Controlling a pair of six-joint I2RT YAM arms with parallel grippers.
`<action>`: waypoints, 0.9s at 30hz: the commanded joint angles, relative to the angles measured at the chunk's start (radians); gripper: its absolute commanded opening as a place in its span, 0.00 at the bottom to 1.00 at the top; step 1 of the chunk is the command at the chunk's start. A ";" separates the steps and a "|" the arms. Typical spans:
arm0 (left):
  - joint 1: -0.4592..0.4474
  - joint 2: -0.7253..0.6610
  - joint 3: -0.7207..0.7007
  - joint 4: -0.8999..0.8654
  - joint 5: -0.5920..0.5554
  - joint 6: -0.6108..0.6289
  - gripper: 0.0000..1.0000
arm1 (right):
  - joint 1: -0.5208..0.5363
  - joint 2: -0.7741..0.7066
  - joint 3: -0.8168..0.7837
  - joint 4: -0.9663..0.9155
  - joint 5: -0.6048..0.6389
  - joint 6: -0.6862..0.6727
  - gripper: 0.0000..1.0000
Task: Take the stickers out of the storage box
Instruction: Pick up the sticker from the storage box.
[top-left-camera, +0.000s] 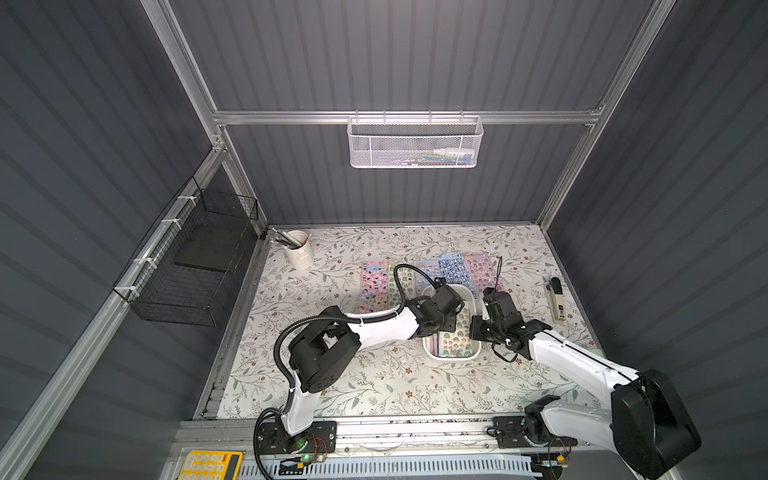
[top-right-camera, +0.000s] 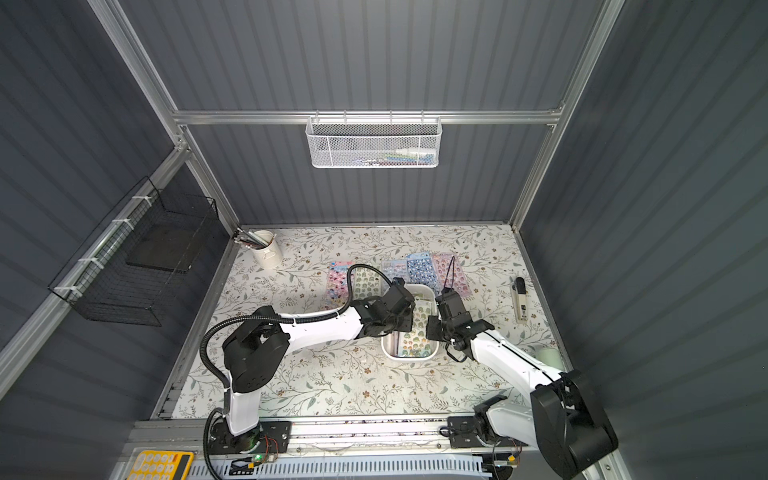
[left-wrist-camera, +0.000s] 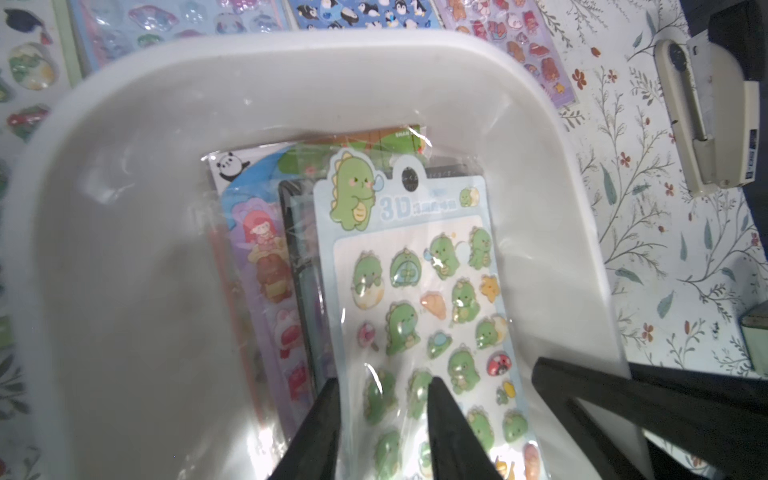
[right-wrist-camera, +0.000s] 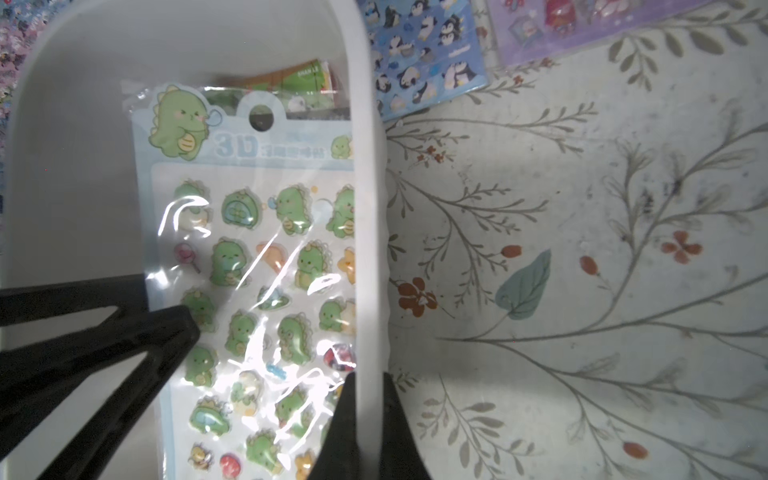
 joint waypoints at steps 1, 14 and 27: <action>-0.001 -0.051 -0.015 0.044 0.051 0.026 0.34 | 0.000 0.003 0.009 0.042 -0.009 0.011 0.07; -0.001 -0.067 -0.013 0.080 0.094 0.041 0.26 | 0.001 0.010 0.015 0.037 -0.013 0.008 0.07; -0.001 -0.039 0.019 0.044 0.086 0.037 0.12 | 0.001 0.011 0.018 0.036 -0.011 0.007 0.07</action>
